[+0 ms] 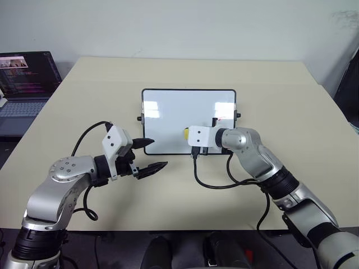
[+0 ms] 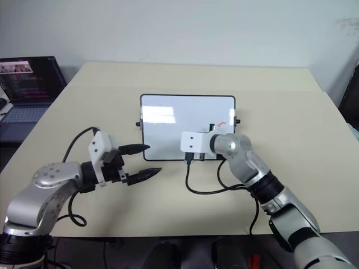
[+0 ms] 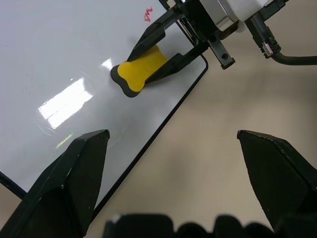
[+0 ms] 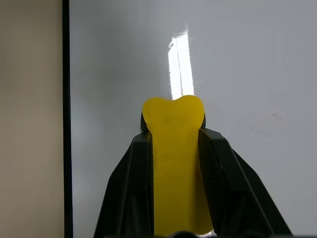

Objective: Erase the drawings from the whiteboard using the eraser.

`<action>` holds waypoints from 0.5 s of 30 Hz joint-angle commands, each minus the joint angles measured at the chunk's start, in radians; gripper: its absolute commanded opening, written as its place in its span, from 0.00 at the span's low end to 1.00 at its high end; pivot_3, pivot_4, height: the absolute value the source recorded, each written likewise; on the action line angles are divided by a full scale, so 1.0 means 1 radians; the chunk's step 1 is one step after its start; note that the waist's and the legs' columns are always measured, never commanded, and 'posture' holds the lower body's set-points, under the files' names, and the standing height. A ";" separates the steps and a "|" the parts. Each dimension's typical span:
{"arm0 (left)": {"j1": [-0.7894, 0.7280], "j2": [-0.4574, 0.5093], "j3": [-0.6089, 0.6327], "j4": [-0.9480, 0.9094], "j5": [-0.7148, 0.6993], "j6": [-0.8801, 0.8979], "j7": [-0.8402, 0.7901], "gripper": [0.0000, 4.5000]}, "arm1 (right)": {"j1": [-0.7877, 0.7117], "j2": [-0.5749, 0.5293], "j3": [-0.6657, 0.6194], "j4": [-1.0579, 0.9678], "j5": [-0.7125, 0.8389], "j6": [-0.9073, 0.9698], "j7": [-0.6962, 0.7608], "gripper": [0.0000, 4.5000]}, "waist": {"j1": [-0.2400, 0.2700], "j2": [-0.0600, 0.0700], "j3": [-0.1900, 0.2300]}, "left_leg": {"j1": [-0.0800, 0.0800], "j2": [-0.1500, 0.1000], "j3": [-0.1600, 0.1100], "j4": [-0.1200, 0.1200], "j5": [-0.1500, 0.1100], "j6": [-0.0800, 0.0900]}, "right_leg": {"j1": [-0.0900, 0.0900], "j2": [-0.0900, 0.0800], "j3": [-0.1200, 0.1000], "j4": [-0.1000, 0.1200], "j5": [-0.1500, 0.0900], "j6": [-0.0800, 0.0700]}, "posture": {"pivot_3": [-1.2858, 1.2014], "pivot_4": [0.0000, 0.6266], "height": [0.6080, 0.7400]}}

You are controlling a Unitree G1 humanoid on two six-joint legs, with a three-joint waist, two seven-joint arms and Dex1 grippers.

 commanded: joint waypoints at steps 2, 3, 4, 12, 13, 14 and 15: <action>-0.013 0.000 0.010 -0.035 -0.011 -0.017 -0.001 1.00 | 0.000 0.013 -0.088 -0.059 0.059 0.056 -0.003 0.21 | 0.000 0.000 0.000 | 0.000 0.000 0.000 0.000 0.000 0.000 | 0.000 0.000 0.000 0.000 0.000 0.000 | 0.52 0.24 1.00; -0.013 0.000 0.009 -0.035 -0.011 -0.018 -0.001 1.00 | 0.006 0.014 -0.098 -0.076 0.071 0.070 0.002 0.21 | 0.000 0.000 0.000 | -0.001 0.000 0.000 0.000 0.000 0.000 | 0.000 0.000 0.000 0.000 0.000 0.000 | 0.52 0.24 1.00; -0.014 -0.001 0.008 -0.035 -0.010 -0.021 -0.001 1.00 | 0.021 0.021 -0.127 -0.121 0.102 0.108 0.012 0.21 | 0.000 0.000 0.000 | -0.001 0.000 0.000 0.000 0.000 0.000 | 0.000 0.000 0.000 -0.001 0.000 0.000 | 0.52 0.24 1.00; -0.065 -0.022 -0.021 -0.031 -0.001 -0.026 0.015 1.00 | 0.139 -0.054 -0.252 -0.385 0.190 0.309 0.027 0.21 | 0.004 0.000 0.000 | -0.003 0.000 -0.001 -0.001 0.000 0.000 | -0.001 -0.001 -0.001 -0.003 0.000 0.000 | 0.52 0.24 1.00; -0.076 -0.025 -0.029 -0.026 0.005 -0.029 0.018 1.00 | 0.151 -0.065 -0.263 -0.395 0.194 0.322 0.018 0.21 | 0.005 0.000 0.000 | -0.003 0.000 -0.001 -0.001 0.000 0.000 | -0.001 -0.001 -0.001 -0.003 0.000 0.000 | 0.52 0.24 1.00; -0.090 -0.031 -0.040 -0.018 0.016 -0.037 0.024 1.00 | 0.162 -0.078 -0.275 -0.398 0.194 0.328 0.004 0.21 | 0.004 0.000 0.000 | -0.003 0.000 -0.001 0.000 0.000 0.000 | -0.001 -0.001 -0.001 -0.003 0.000 0.000 | 0.52 0.24 1.00; -0.104 -0.038 -0.050 -0.009 0.027 -0.043 0.030 1.00 | 0.172 -0.090 -0.286 -0.393 0.190 0.330 -0.011 0.21 | 0.004 0.000 0.000 | -0.003 0.000 0.000 0.000 0.000 0.000 | -0.001 -0.001 0.000 -0.003 0.000 0.000 | 0.52 0.24 1.00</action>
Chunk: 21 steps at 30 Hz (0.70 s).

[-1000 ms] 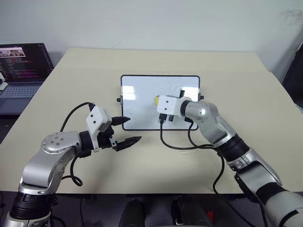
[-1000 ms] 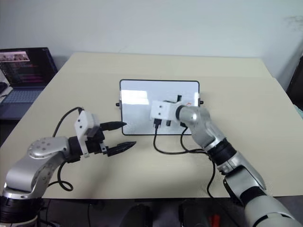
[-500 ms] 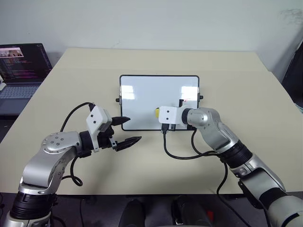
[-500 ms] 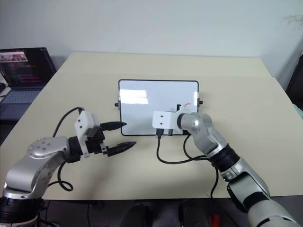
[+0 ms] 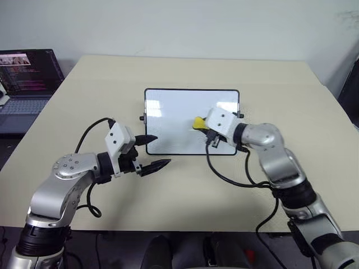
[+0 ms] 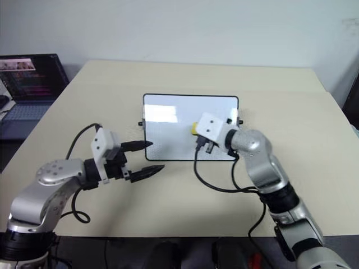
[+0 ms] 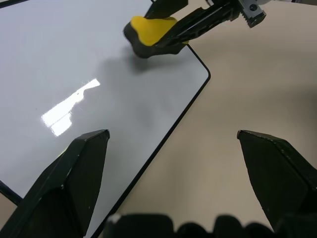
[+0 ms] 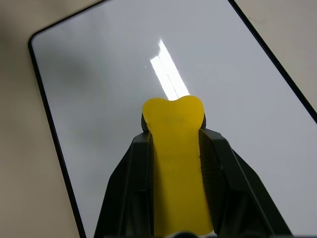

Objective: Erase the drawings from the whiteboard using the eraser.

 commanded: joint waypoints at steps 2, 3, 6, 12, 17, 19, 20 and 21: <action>-0.070 -0.025 -0.032 0.004 0.023 -0.033 0.009 1.00 | 0.025 -0.050 -0.071 -0.007 -0.021 -0.002 -0.090 0.21 | -0.001 0.000 0.000 | 0.000 0.000 0.000 0.000 0.000 0.000 | 0.000 0.000 0.000 0.000 0.000 0.000 | 0.52 0.24 1.00; -0.078 -0.026 -0.039 0.007 0.020 -0.031 0.000 1.00 | 0.025 -0.058 -0.080 0.015 -0.030 -0.012 -0.119 0.21 | -0.001 0.000 0.000 | 0.000 -0.001 0.000 0.000 0.000 0.000 | 0.000 0.000 0.000 0.000 0.000 0.000 | 0.52 0.24 1.00; -0.094 -0.026 -0.054 0.015 0.014 -0.029 -0.023 1.00 | 0.018 -0.068 -0.091 0.067 -0.038 -0.041 -0.180 0.21 | -0.006 0.000 0.000 | 0.000 -0.001 0.001 0.000 0.000 0.000 | 0.000 0.001 0.001 0.000 0.000 0.000 | 0.52 0.24 1.00; -0.119 -0.031 -0.075 0.027 0.010 -0.026 -0.057 1.00 | 0.001 -0.072 -0.068 0.153 -0.059 -0.079 -0.239 0.21 | -0.007 0.000 0.000 | 0.001 -0.001 0.002 -0.001 0.000 0.000 | 0.000 0.003 0.001 0.000 0.000 0.000 | 0.52 0.24 1.00; -0.112 -0.038 -0.075 0.029 0.016 -0.032 -0.057 1.00 | 0.026 -0.070 -0.027 0.139 -0.051 -0.069 -0.200 0.21 | -0.007 0.000 0.000 | 0.002 -0.001 0.002 0.000 0.000 0.000 | 0.001 0.002 0.002 0.001 0.000 0.001 | 0.52 0.24 1.00; -0.108 -0.040 -0.075 0.027 0.018 -0.033 -0.055 1.00 | 0.037 -0.072 -0.007 0.124 -0.047 -0.059 -0.179 0.21 | -0.007 0.000 0.000 | 0.003 -0.001 0.002 0.000 0.000 0.000 | 0.001 0.002 0.002 0.002 -0.001 0.001 | 0.52 0.24 1.00; -0.108 -0.042 -0.075 0.028 0.018 -0.033 -0.053 1.00 | 0.045 -0.074 0.008 0.116 -0.045 -0.053 -0.162 0.21 | -0.007 0.000 0.000 | 0.003 -0.001 0.002 0.000 0.000 0.000 | 0.001 0.002 0.002 0.002 -0.001 0.001 | 0.52 0.24 1.00; -0.107 -0.043 -0.075 0.028 0.019 -0.034 -0.052 1.00 | 0.051 -0.076 0.022 0.111 -0.046 -0.049 -0.149 0.21 | -0.007 0.000 0.000 | 0.003 -0.001 0.002 0.000 0.000 0.000 | 0.001 0.002 0.002 0.002 -0.001 0.001 | 0.52 0.24 1.00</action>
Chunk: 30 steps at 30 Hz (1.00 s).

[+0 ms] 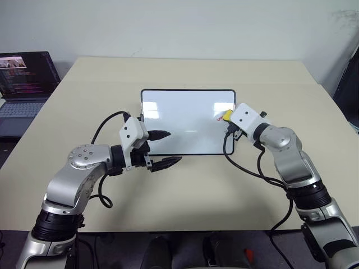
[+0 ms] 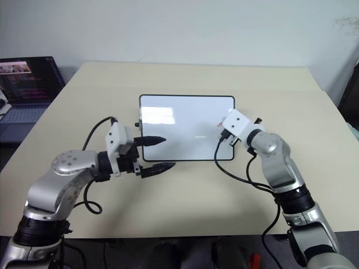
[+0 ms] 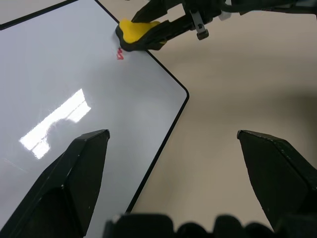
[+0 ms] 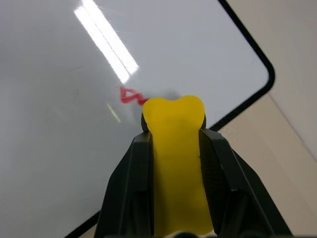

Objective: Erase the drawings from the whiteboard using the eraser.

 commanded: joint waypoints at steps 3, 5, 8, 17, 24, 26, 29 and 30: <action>-0.001 -0.009 0.001 -0.017 -0.001 -0.024 0.000 1.00 | 0.025 -0.014 0.060 -0.017 -0.018 0.015 0.037 0.21 | 0.000 0.000 0.000 | 0.000 0.000 0.000 0.000 0.000 0.000 | 0.000 0.000 0.000 0.001 0.000 0.000 | 0.52 0.24 1.00; 0.005 -0.009 0.001 -0.019 -0.002 -0.025 -0.002 1.00 | -0.005 -0.008 0.038 0.014 -0.041 -0.011 -0.026 0.21 | 0.000 0.000 0.000 | 0.001 0.000 0.000 0.000 0.000 0.000 | 0.000 0.000 0.001 0.001 0.000 0.000 | 0.52 0.24 1.00; 0.007 -0.009 0.001 -0.017 -0.002 -0.027 -0.005 1.00 | -0.033 -0.007 0.021 0.042 -0.050 -0.030 -0.063 0.21 | 0.000 0.000 0.000 | 0.001 0.000 0.001 0.000 0.000 0.000 | 0.000 0.000 0.001 0.001 0.000 0.001 | 0.52 0.24 1.00; 0.014 -0.011 -0.001 -0.017 -0.002 -0.029 -0.008 1.00 | 0.024 -0.041 0.087 -0.012 -0.012 0.022 0.082 0.21 | 0.003 0.000 0.000 | 0.001 0.000 0.000 0.000 0.000 0.000 | 0.001 0.000 0.000 0.001 0.000 0.001 | 0.52 0.24 1.00; 0.021 -0.014 -0.001 -0.021 -0.002 -0.029 -0.006 1.00 | -0.029 -0.009 0.037 0.038 -0.052 -0.030 -0.032 0.21 | -0.001 0.000 0.000 | 0.003 0.000 0.000 0.000 0.000 0.000 | 0.001 0.000 0.001 0.002 -0.001 0.003 | 0.52 0.24 1.00; 0.022 -0.016 -0.002 -0.020 -0.001 -0.030 -0.005 1.00 | -0.052 -0.005 0.026 0.062 -0.055 -0.049 -0.061 0.21 | -0.001 0.000 0.000 | 0.003 0.000 0.001 0.001 0.000 0.000 | 0.001 0.000 0.002 0.002 -0.001 0.003 | 0.52 0.24 1.00; 0.024 -0.017 -0.001 -0.020 -0.001 -0.031 -0.004 1.00 | -0.070 -0.001 0.023 0.084 -0.051 -0.065 -0.081 0.21 | 0.002 0.000 0.000 | 0.003 0.000 0.001 0.001 0.001 0.000 | 0.001 0.000 0.002 0.002 -0.001 0.003 | 0.52 0.24 1.00; 0.025 -0.018 -0.001 -0.021 -0.001 -0.032 -0.004 1.00 | -0.071 -0.001 0.024 0.086 -0.050 -0.068 -0.081 0.21 | 0.002 0.000 0.000 | 0.003 0.000 0.001 0.001 0.001 0.000 | 0.001 0.000 0.001 0.002 -0.001 0.003 | 0.52 0.24 1.00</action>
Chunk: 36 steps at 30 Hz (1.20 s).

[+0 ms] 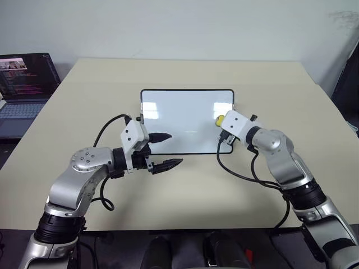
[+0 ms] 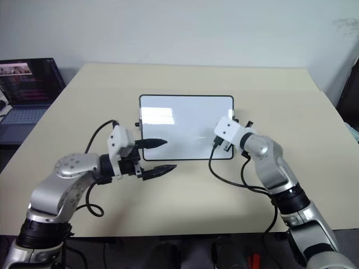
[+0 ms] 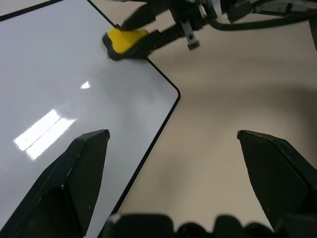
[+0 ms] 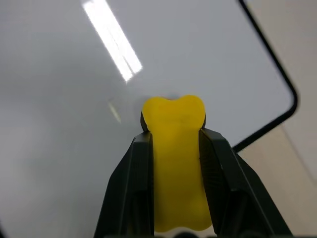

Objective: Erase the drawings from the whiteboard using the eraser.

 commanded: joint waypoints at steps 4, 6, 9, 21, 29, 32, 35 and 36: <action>0.005 -0.001 0.006 -0.024 -0.003 -0.022 -0.003 1.00 | -0.002 -0.015 0.010 -0.004 -0.001 0.008 0.040 0.21 | -0.001 0.000 0.000 | 0.000 0.000 0.000 0.000 0.000 0.000 | 0.000 0.000 0.000 -0.001 0.001 -0.002 | 0.52 0.24 1.00; 0.007 0.000 0.007 -0.023 -0.003 -0.023 -0.003 1.00 | 0.029 -0.024 0.039 -0.040 0.013 0.026 0.102 0.21 | 0.000 0.000 0.000 | 0.000 0.000 0.000 0.000 0.000 0.000 | 0.000 0.000 0.000 -0.001 0.001 -0.002 | 0.52 0.24 1.00; 0.008 -0.001 0.007 -0.024 -0.003 -0.024 -0.003 1.00 | 0.053 -0.029 0.058 -0.070 0.013 0.032 0.141 0.21 | -0.001 0.000 0.000 | 0.000 0.000 0.000 -0.001 0.000 0.000 | 0.000 0.000 -0.001 -0.001 0.001 -0.002 | 0.52 0.24 1.00; 0.007 -0.003 0.005 -0.024 -0.005 -0.022 -0.001 1.00 | -0.041 0.017 -0.019 0.028 -0.030 -0.053 -0.069 0.21 | 0.001 0.000 0.000 | -0.001 0.000 0.000 -0.001 0.000 0.000 | 0.000 0.000 0.000 -0.001 0.001 -0.002 | 0.52 0.24 1.00; 0.010 -0.003 0.005 -0.033 -0.008 -0.015 0.004 1.00 | 0.039 -0.035 0.043 -0.033 -0.008 0.026 0.106 0.21 | 0.001 0.000 0.000 | -0.002 0.000 -0.001 -0.001 0.000 0.000 | 0.000 -0.001 -0.001 -0.002 0.001 -0.003 | 0.52 0.24 1.00; 0.010 -0.002 0.004 -0.035 -0.011 -0.013 0.002 1.00 | 0.030 -0.028 0.014 -0.027 -0.023 0.018 0.062 0.21 | -0.001 0.000 0.000 | -0.001 0.000 0.000 -0.001 0.000 0.000 | 0.000 0.000 -0.001 -0.001 0.001 -0.002 | 0.52 0.24 1.00; 0.009 -0.003 0.003 -0.034 -0.011 -0.014 0.000 1.00 | -0.005 -0.014 -0.019 0.006 -0.036 0.000 -0.009 0.21 | 0.000 0.000 0.000 | 0.000 0.000 -0.001 -0.001 0.000 0.000 | 0.000 0.000 -0.001 -0.001 0.000 0.000 | 0.52 0.24 1.00; 0.009 -0.004 0.002 -0.033 -0.010 -0.015 0.000 1.00 | -0.012 -0.014 -0.022 0.012 -0.036 -0.002 -0.015 0.21 | -0.001 0.000 0.000 | 0.000 0.000 0.000 0.000 0.000 0.000 | 0.000 0.000 -0.001 0.000 0.000 0.000 | 0.52 0.24 1.00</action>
